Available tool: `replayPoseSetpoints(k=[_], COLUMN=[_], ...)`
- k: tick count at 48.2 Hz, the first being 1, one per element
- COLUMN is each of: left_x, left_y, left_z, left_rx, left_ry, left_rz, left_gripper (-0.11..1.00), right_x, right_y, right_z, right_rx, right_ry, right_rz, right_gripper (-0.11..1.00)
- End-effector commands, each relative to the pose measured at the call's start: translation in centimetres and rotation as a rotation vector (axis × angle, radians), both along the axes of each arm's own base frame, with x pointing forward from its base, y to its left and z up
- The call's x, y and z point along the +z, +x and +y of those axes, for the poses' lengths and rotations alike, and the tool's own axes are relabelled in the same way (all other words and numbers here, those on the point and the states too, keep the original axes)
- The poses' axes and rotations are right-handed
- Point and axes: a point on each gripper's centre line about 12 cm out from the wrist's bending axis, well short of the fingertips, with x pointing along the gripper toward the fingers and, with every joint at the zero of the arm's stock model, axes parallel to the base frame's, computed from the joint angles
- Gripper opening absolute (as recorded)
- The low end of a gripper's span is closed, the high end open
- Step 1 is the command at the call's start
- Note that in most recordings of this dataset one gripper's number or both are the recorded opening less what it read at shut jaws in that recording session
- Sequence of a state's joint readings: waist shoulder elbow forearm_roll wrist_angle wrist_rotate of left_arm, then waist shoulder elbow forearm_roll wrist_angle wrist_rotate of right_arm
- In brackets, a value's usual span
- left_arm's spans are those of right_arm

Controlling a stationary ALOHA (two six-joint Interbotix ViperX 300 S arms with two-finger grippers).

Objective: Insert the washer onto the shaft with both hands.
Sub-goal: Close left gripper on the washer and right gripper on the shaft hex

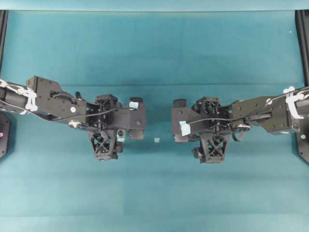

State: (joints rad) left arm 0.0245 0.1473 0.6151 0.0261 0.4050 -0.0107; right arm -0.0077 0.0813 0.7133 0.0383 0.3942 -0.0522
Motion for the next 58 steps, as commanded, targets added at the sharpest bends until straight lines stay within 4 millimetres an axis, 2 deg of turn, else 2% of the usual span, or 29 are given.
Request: replayPoseSetpoints(k=[1,16,28,58], left_x=[0.38,0.46,0.46,0.46], left_y=[0.35,0.44,0.45,0.45], left_z=[0.02,-0.04,-0.10,-0.15], left_rx=[-0.001,0.002,0.001,0.000], left_ry=[0.002,0.000,-0.001,-0.001], left_rz=[-0.017,-0.020,-0.020,-0.020], left_gripper=[0.90,0.90,0.90,0.89], right_x=[0.24,0.26,0.19,0.02], right_y=[0.10,0.18,0.10,0.13], right_z=[0.10,-0.17,-0.22,-0.28], right_rx=[-0.004,-0.012,-0.013,-0.014], right_ry=[0.003,0.002,0.001,0.001], right_rz=[-0.014,-0.024,-0.023,-0.018], right_gripper=[0.86,0.84,0.73,0.72])
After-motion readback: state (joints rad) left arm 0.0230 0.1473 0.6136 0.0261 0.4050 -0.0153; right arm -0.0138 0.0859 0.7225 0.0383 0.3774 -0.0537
